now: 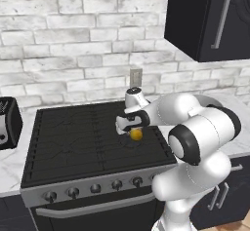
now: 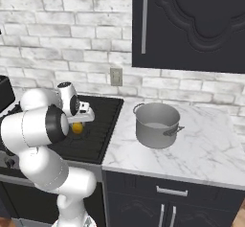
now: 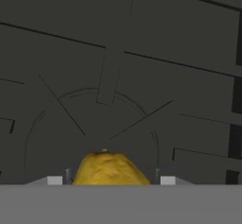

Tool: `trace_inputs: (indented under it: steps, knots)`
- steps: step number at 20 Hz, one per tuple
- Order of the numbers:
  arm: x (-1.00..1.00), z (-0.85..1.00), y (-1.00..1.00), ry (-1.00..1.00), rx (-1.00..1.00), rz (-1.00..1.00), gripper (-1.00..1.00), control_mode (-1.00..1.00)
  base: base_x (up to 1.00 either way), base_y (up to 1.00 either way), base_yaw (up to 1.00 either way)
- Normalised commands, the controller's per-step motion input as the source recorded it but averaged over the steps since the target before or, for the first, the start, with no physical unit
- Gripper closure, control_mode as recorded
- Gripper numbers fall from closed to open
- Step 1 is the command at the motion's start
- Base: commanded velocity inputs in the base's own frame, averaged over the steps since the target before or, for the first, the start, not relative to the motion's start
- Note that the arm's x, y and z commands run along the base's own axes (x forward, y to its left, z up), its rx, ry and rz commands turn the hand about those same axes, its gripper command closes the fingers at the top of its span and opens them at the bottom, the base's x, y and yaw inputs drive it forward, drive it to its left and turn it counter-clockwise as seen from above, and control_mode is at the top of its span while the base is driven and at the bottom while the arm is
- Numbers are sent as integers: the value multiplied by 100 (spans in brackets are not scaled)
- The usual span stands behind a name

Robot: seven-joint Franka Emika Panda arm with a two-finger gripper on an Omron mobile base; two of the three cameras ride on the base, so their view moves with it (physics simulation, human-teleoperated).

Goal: Turn on the sink faucet. Then move the lemon from the counter to the sink. Turn off the sink. Move the vegetable from the sink to the pot next to the stove. Finally move the pot to the rear left burner.

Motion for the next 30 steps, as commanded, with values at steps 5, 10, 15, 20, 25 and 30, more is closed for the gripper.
trace_inputs:
  steps: [5, 10, 15, 20, 25, 30]
  knots:
    - [0, 0, 0, 0, 0, 0, 100, 100, 0, 0, 0]
    - [-2, 1, -1, -2, 0, -1, 100, -100, 0, 0, 0]
    - [-20, 24, -10, -16, 0, -8, 100, -100, 0, 0, 0]
    - [-16, 61, -17, -16, 0, -10, 100, -100, 0, 0, 0]
    - [0, 66, -33, -3, 0, -18, 100, -100, 0, 0, 0]
    - [5, 41, -58, 0, 0, -20, 100, -100, 0, 0, 0]
